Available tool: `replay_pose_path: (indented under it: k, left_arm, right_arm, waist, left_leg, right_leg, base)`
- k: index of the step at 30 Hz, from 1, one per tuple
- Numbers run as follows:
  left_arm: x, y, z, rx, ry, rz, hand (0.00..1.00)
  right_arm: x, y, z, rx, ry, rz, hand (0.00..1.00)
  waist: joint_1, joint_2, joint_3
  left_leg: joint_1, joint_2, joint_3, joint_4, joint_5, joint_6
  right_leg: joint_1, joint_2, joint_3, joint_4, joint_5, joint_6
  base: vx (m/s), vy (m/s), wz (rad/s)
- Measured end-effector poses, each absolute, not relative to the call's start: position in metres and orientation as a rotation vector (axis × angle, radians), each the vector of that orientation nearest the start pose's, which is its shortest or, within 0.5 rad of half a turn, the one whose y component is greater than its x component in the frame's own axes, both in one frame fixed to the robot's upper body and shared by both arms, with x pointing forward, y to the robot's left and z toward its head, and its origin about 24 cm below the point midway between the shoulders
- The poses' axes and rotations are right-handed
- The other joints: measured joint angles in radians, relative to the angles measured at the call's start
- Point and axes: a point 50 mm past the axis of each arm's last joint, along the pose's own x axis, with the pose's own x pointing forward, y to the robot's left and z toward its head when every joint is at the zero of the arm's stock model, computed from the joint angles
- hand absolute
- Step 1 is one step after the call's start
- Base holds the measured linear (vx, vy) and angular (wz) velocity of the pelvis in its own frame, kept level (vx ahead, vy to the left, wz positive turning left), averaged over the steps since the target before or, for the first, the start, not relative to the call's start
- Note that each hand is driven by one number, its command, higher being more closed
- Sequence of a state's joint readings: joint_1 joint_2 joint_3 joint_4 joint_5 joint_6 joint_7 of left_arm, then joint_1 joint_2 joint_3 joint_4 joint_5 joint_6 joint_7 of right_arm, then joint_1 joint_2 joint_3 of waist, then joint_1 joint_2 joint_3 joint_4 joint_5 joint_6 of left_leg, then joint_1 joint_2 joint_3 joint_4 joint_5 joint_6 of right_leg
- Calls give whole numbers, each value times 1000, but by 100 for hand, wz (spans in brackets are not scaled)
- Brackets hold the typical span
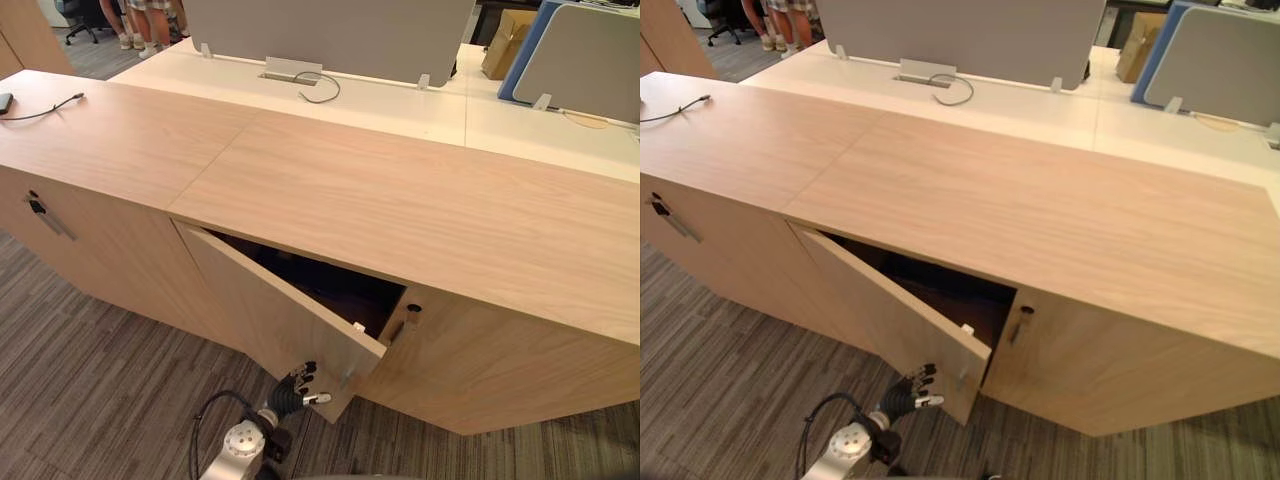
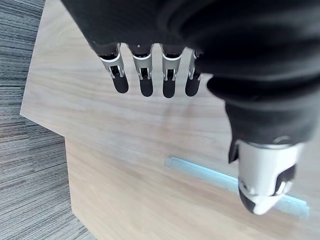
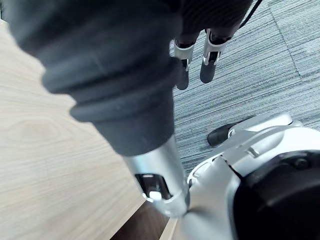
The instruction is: Walk over to the cabinet, pick up the folder, carry it to the office cabinet, place the folder inside the office cabinet, then close the office cabinet door
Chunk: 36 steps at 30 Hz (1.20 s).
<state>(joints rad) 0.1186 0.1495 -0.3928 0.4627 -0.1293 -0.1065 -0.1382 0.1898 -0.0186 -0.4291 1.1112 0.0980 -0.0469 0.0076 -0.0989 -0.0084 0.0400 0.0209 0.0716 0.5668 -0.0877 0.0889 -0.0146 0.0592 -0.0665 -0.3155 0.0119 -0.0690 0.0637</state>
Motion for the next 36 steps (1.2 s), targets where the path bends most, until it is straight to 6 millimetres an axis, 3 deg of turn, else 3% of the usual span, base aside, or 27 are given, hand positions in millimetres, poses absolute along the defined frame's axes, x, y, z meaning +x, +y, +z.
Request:
replay_pose_path:
  k: [4, 9, 18, 20, 24, 27, 28, 31, 34, 36]
  left_arm:
    - [184, 108, -82, 45, 510, -400, 0]
    - [208, 125, -74, 75, 466, -248, 0]
    - [215, 138, -75, 11, 441, -62, 0]
    - [205, 147, -88, -14, 509, -6, 0]
    - [160, 168, -125, -20, 726, 99, 0]
    - [98, 187, -156, -120, 968, 236, 0]
    - [92, 192, -157, -163, 978, 277, 0]
    - [71, 210, -160, -293, 992, 443, 0]
    - [45, 213, -163, -378, 1020, 566, 0]
    - [29, 210, -167, -419, 1059, 629, 0]
  right_arm:
    - [37, -209, -169, 257, 1170, -489, 0]
    - [53, -209, -167, 230, 1119, -445, 0]
    - [52, -209, -167, 215, 1120, -440, 0]
    - [51, -210, -167, 225, 1121, -455, 0]
    - [46, -210, -168, 243, 1131, -482, 0]
    - [45, -213, -168, 246, 1134, -494, 0]
    - [44, -214, -168, 245, 1134, -494, 0]
    - [44, -218, -167, 234, 1140, -497, 0]
    - [46, -223, -167, 222, 1144, -499, 0]
    - [45, -226, -167, 210, 1151, -494, 0]
  waist:
    - [-3, 12, -8]
    - [-12, 23, -18]
    - [-14, 26, -20]
    - [-12, 28, -21]
    - [4, 28, -21]
    - [22, 41, 1]
    - [26, 42, 2]
    - [54, 46, 22]
    - [73, 59, 26]
    - [97, 67, 34]
  left_leg:
    - [9, 7, 27, 0, -2, -3]
    - [16, 33, 67, 24, -13, -18]
    - [17, 57, 79, 71, -25, -24]
    - [20, 58, 76, 76, -27, -23]
    - [28, 62, 74, 100, -38, -22]
    - [3, 130, 68, 312, -138, -20]
    - [-15, 143, 54, 361, -150, -20]
    - [-85, 156, -139, 495, -158, -24]
    - [-85, 100, -361, 432, -159, -29]
    - [-46, 62, -532, 326, -166, -57]
  right_leg:
    - [1, 6, 20, -9, 5, -1]
    - [1, 25, 47, -18, 20, -4]
    - [19, 39, 47, -37, 37, -21]
    - [28, 39, 46, -45, 41, -27]
    - [50, 37, 46, -54, 47, -31]
    - [100, 40, 52, -58, 44, -35]
    - [100, 42, 53, -56, 39, -36]
    - [93, 40, 76, -32, 31, -43]
    - [69, 33, 100, -29, 33, -48]
    - [49, 31, 131, -38, 53, -37]
  base:
    - [-9, -23, -18]
    - [-12, -57, -25]
    - [-39, -48, -8]
    - [-64, -7, 2]
    - [-59, -3, 0]
    - [-33, -37, -7]
    - [-32, -38, -8]
    - [-53, -14, -12]
    - [-62, 81, -19]
    - [-10, 133, -35]
